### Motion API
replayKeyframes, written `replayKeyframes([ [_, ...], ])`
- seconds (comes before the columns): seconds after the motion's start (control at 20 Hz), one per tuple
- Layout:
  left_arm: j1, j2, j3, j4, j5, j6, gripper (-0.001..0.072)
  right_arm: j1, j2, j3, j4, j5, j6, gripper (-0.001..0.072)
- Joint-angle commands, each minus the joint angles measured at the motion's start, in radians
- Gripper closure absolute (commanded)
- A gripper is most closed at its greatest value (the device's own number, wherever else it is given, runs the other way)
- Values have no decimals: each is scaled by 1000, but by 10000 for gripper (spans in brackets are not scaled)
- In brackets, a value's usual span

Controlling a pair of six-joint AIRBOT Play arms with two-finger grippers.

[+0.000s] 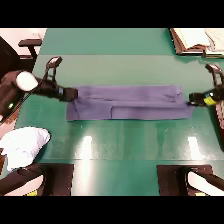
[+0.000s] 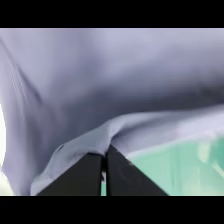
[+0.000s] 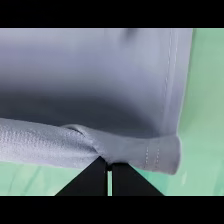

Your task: Fold the shirts.

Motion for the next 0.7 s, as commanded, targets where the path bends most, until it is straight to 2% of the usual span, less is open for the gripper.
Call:
replayKeyframes([
  [0.0,25,-159,113,43,116,5,686,22,-204,188,10,-35,0,693],
  [0.2,41,-223,118,45,176,5,685,19,-365,333,112,-39,-2,690],
  [0.25,41,-228,117,42,187,5,657,19,-399,369,138,-38,-2,649],
  [0.3,41,-229,118,39,202,5,350,18,-434,409,172,-37,-2,411],
  [0.35,41,-229,118,30,222,-8,51,12,-461,446,206,-36,-3,262],
  [0.5,41,-226,158,29,187,-6,32,-34,-501,535,352,3,-82,251],
  [0.6,41,-224,204,31,105,7,42,-89,-487,522,369,52,-118,250],
  [0.65,41,-223,222,31,67,7,224,-127,-478,496,371,75,-128,250],
])
